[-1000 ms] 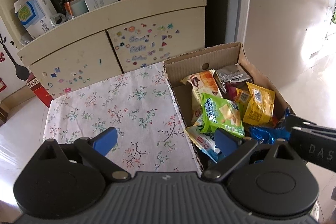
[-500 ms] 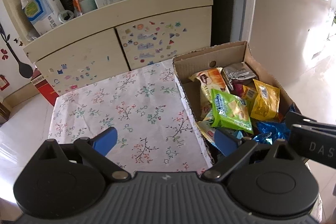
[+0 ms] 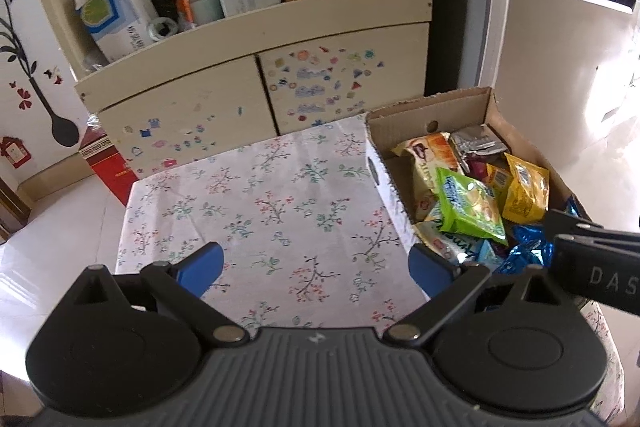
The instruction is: Organize snacks
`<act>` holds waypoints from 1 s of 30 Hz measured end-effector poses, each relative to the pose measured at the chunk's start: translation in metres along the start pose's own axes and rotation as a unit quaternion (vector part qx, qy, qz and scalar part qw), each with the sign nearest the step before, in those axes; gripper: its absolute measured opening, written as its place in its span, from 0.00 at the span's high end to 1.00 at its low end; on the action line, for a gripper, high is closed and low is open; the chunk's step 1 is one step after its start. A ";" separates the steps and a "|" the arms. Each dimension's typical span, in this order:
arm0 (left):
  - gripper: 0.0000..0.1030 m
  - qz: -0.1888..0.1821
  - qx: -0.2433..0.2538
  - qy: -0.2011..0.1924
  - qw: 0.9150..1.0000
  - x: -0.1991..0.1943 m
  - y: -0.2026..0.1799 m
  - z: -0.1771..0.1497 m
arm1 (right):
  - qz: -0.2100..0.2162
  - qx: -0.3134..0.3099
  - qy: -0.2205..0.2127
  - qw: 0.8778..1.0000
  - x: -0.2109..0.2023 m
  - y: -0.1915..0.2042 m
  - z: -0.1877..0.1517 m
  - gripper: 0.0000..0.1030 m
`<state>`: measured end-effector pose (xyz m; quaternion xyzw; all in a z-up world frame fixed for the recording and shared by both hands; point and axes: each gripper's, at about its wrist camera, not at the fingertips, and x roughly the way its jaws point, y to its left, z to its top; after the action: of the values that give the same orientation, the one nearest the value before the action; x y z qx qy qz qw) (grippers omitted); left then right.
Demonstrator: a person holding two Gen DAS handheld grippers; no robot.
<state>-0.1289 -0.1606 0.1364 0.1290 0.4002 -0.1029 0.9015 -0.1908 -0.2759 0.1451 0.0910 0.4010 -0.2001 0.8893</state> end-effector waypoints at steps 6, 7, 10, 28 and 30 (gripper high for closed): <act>0.01 -0.004 -0.002 -0.002 1.000 -0.013 0.020 -0.011 | 0.031 0.005 -0.009 0.999 -0.012 0.013 -0.007 0.00; 0.01 -0.007 -0.002 -0.001 1.000 -0.015 0.022 -0.014 | 0.038 0.004 -0.008 0.999 -0.013 0.016 -0.009 0.00; 0.01 -0.008 0.006 0.000 1.000 -0.022 0.026 -0.024 | 0.053 -0.009 -0.014 0.998 -0.022 0.030 -0.020 0.00; 0.01 0.010 -0.018 0.015 1.000 -0.029 0.103 -0.101 | 0.061 -0.025 0.005 0.998 -0.031 0.066 -0.083 0.00; 0.01 0.020 -0.024 0.017 0.999 -0.025 0.116 -0.105 | 0.064 -0.031 0.020 0.997 -0.025 0.074 -0.093 0.00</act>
<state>-0.1849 -0.0158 0.1042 0.1171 0.4152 -0.0735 0.8991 -0.2370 -0.1724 0.1022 0.0932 0.4180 -0.1281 0.8945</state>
